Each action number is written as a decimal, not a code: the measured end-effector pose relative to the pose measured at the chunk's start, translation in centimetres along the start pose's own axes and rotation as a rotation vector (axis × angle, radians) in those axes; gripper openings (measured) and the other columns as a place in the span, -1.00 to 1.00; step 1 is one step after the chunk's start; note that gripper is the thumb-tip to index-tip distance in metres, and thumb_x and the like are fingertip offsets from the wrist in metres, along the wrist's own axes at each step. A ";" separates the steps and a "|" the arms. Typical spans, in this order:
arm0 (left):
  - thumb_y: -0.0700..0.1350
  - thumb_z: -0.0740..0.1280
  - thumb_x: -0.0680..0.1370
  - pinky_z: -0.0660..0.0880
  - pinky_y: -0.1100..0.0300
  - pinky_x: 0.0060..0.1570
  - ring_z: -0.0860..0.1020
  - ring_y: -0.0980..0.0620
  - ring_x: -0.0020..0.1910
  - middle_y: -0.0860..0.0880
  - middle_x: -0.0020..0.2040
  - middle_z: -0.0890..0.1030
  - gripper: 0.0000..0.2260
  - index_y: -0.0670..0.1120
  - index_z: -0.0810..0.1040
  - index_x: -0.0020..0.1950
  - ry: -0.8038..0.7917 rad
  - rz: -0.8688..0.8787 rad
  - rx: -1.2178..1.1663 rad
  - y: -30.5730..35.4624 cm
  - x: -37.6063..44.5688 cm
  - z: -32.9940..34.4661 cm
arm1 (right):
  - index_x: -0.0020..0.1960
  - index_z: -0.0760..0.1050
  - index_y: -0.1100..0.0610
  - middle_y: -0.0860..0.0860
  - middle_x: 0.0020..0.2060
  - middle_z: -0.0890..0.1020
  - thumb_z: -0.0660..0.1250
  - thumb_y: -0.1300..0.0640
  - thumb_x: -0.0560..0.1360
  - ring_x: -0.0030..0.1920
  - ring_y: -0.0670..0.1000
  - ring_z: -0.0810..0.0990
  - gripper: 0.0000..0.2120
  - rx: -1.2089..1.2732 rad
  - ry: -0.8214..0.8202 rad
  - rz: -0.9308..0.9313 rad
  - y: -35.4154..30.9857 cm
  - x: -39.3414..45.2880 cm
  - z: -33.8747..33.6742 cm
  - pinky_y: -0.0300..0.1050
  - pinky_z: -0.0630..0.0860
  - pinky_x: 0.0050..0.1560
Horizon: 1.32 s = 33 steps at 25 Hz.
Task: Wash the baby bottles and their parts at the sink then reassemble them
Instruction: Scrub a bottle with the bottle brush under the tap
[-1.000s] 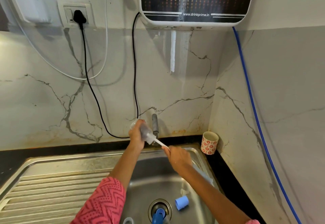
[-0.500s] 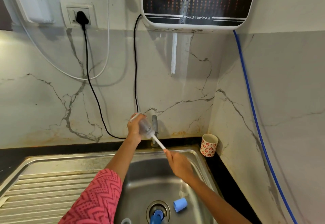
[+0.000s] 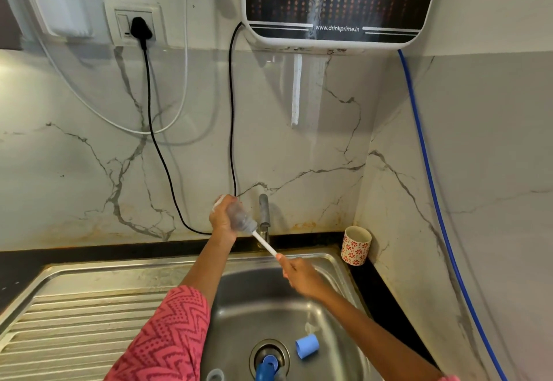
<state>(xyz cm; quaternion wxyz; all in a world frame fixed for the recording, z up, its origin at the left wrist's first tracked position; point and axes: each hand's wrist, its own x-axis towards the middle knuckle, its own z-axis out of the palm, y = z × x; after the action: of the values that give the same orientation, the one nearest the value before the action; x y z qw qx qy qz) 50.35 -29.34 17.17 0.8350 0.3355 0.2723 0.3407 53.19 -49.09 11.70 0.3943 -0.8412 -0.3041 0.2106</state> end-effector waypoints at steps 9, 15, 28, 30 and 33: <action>-0.07 0.47 0.38 0.45 0.04 0.22 0.50 -0.06 0.15 -0.09 0.19 0.52 -0.54 -0.10 0.48 0.25 0.495 0.047 -0.139 0.2 0.7 -0.4 | -0.39 0.30 -0.04 -0.10 -0.49 0.36 0.04 -0.14 0.62 -0.47 -0.16 0.33 -0.57 -0.343 0.159 -0.057 1.1 -0.5 -0.4 -0.33 0.20 -0.45; -0.02 0.49 0.36 0.40 0.00 0.21 0.42 -0.11 0.25 -0.09 0.27 0.44 -0.39 -0.03 0.37 0.36 0.525 0.042 -0.129 -0.1 0.2 -0.2 | -0.31 0.37 0.00 -0.08 -0.41 0.43 -0.02 -0.16 0.62 -0.37 -0.10 0.42 -0.56 -0.243 0.179 0.033 -0.6 -0.7 1.1 -0.28 0.32 -0.39; 0.01 0.47 0.35 0.48 0.03 0.11 0.50 -0.08 0.09 -0.11 0.13 0.50 -0.48 -0.10 0.45 0.26 0.519 -0.033 -0.175 -3.5 -0.7 0.2 | 0.08 0.55 0.19 0.13 0.00 0.62 -0.08 -0.16 0.63 0.03 0.12 0.59 -0.45 -0.164 0.178 0.102 -3.2 -0.3 4.4 -0.07 0.48 -0.03; 0.03 0.47 0.36 0.45 0.05 0.11 0.47 -0.08 0.13 -0.11 0.15 0.47 -0.42 -0.09 0.42 0.32 0.537 -0.040 -0.172 -2.9 -0.6 0.2 | 0.01 0.53 0.14 0.10 -0.11 0.58 -0.07 -0.18 0.62 -0.09 0.08 0.55 -0.48 -0.085 0.188 0.124 -3.3 0.2 3.6 -0.02 0.50 -0.05; 0.05 0.47 0.36 0.47 0.07 0.11 0.48 -0.07 0.14 -0.10 0.13 0.48 -0.46 -0.09 0.44 0.27 0.566 -0.037 -0.186 -1.5 0.0 -0.4 | -0.02 0.53 0.11 0.09 -0.15 0.57 -0.07 -0.19 0.62 -0.13 0.07 0.55 -0.49 -0.213 0.163 0.063 -2.7 -0.1 4.1 -0.01 0.51 -0.07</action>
<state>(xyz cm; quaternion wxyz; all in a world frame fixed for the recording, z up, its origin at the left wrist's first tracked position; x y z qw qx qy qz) 50.64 -30.02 15.80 0.7591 0.1442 0.4679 0.4289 49.74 -45.65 11.42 0.3194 -0.9018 -0.2652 0.1201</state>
